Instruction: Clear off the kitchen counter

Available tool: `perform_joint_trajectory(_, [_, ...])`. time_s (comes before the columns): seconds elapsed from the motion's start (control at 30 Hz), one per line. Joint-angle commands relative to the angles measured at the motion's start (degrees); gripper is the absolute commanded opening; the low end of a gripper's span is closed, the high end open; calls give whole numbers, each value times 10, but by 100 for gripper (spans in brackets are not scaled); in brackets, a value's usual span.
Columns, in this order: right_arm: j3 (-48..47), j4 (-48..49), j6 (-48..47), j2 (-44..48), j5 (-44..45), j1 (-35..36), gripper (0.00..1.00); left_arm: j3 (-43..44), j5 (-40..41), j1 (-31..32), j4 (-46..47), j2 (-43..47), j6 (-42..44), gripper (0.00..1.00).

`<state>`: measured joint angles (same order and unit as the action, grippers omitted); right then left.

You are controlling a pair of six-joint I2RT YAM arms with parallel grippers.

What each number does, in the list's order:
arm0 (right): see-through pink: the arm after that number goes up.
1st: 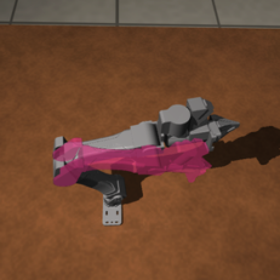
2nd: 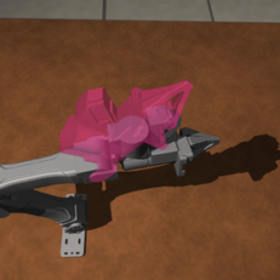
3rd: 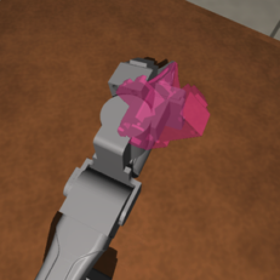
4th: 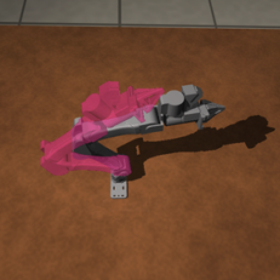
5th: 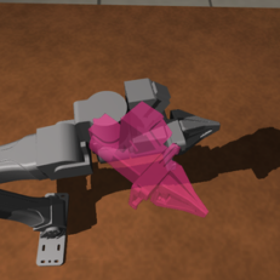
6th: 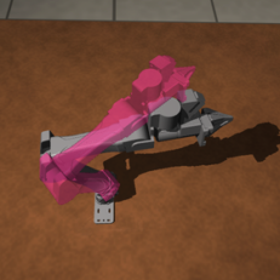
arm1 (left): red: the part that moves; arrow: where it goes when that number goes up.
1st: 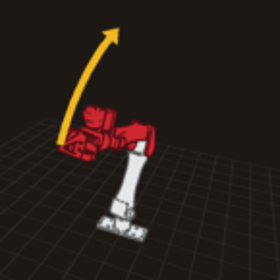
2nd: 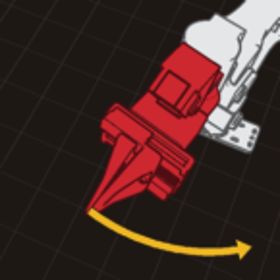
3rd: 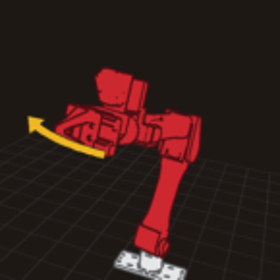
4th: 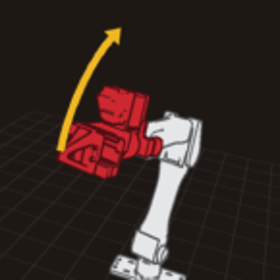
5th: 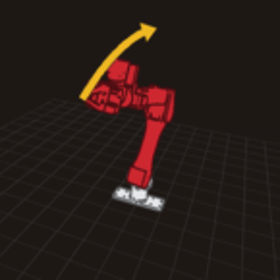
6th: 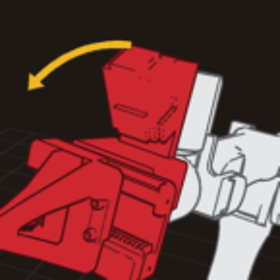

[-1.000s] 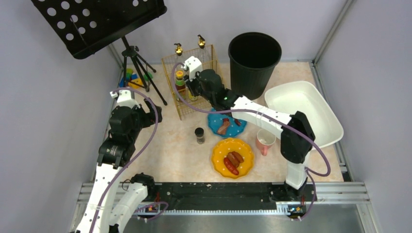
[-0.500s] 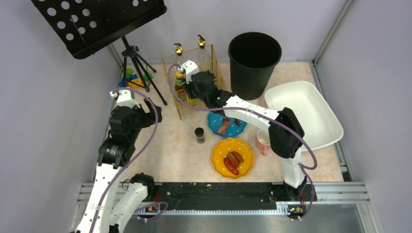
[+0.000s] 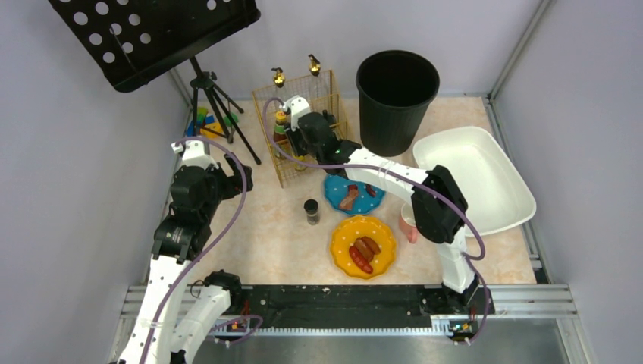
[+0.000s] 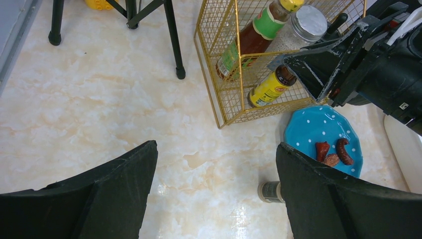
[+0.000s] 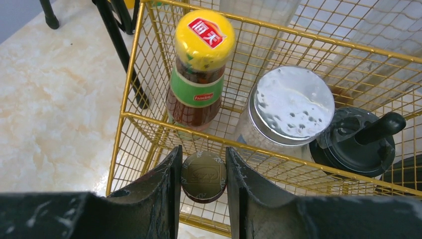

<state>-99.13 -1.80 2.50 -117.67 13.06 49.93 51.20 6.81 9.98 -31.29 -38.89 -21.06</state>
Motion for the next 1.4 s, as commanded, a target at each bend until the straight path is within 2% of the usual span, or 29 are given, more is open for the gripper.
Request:
perform_joint_trajectory(0.0, [-28, 19, 20, 4, 11, -10, 0, 3, -7, -3, 20, 3, 0, 93])
perform_joint_trajectory(0.1, [-25, 20, 22, 3, 14, -10, 0, 3, -7, -3, 19, 3, 0, 93])
perform_joint_trajectory(0.17, [-23, 20, 26, 5, 15, -10, 12, 3, -7, -3, 19, 2, 0, 93])
perform_joint_trajectory(0.23, [-19, 20, 28, 8, 16, -9, 34, 3, -7, -3, 19, 2, 0, 93])
perform_joint_trajectory(0.27, [-17, 20, 30, 11, 16, -10, 40, 3, -7, -3, 19, 2, 0, 93])
perform_joint_trajectory(0.43, [-3, 23, 35, 34, 4, -9, 58, 3, -7, -3, 19, 2, 0, 93])
perform_joint_trajectory(0.53, [12, 25, 37, 56, -2, -9, 63, 3, -7, -3, 19, 1, 0, 93])
perform_joint_trajectory(0.73, [63, 34, 31, 124, 1, 2, 67, 3, -5, -3, 19, 0, 0, 93])
perform_joint_trajectory(1.03, [192, 20, 18, 256, -29, 33, 72, 3, -7, -3, 19, -4, -1, 93])
perform_joint_trajectory(1.13, [251, 28, 31, 294, -63, 37, 75, 3, -7, -3, 19, -4, -2, 93])
perform_joint_trajectory(1.2, [286, 30, 44, 311, -85, 39, 80, 3, -7, -3, 19, -5, -1, 93])
perform_joint_trajectory(1.23, [301, 29, 48, 318, -91, 42, 87, 3, -7, -3, 19, -5, -1, 93])
perform_joint_trajectory(1.37, [360, 34, 64, 329, -96, 49, 95, 3, -10, -4, 19, -7, -1, 93])
